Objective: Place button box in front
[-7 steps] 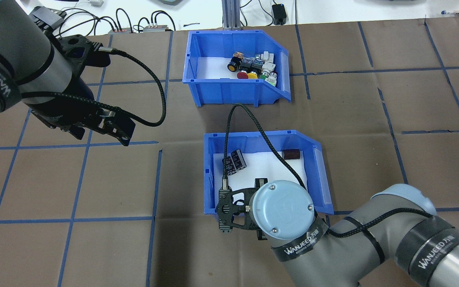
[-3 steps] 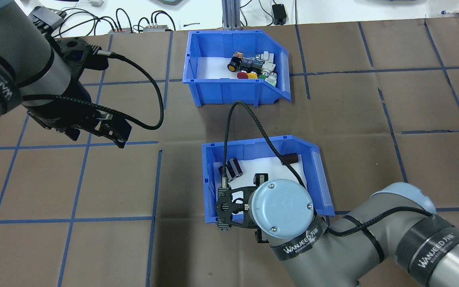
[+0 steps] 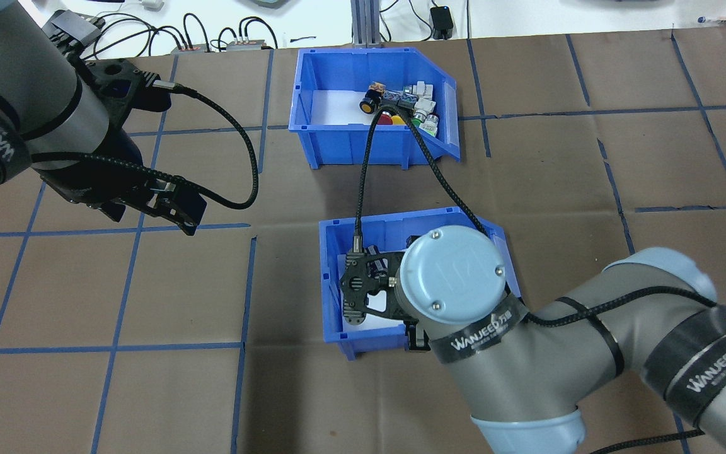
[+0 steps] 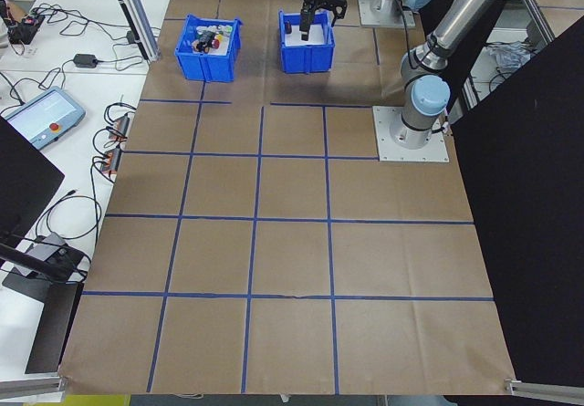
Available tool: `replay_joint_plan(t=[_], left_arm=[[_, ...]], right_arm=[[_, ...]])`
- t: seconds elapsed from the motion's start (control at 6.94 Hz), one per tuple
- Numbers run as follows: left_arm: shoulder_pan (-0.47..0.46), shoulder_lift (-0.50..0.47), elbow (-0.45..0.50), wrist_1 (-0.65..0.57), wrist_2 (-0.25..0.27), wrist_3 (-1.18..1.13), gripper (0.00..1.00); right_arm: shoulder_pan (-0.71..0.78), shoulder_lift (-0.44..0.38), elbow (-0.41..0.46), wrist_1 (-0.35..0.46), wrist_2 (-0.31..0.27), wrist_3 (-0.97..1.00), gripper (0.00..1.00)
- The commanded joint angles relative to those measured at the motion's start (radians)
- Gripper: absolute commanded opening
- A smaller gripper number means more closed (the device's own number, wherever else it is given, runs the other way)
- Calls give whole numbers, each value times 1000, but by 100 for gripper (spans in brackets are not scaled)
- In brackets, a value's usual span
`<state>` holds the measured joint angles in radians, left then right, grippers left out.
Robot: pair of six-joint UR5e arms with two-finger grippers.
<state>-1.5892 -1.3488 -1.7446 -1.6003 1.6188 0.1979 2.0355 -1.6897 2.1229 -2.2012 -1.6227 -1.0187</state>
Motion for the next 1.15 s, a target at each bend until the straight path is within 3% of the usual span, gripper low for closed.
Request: replay_joint_plan(t=[0.0,0.14,0.58,0.72,1.01], left_arm=[[0,11,-3,19,3,-12,100],[2,17,-3,19,4,-3,100],[2,11,-4,19,3,-14,100],[0,7,-3,19,3,-14,100],[2,13,-3,19,3,-14,100]], right_arm=[[-119,-30,-165,275,4,5,100],[-195,-38,-207,334,10,3,100],[-479,-39,-302,347,29,169,100],[-538,-33,-331,345,61,327,100],[-537,31,-385,353,63,725,100]])
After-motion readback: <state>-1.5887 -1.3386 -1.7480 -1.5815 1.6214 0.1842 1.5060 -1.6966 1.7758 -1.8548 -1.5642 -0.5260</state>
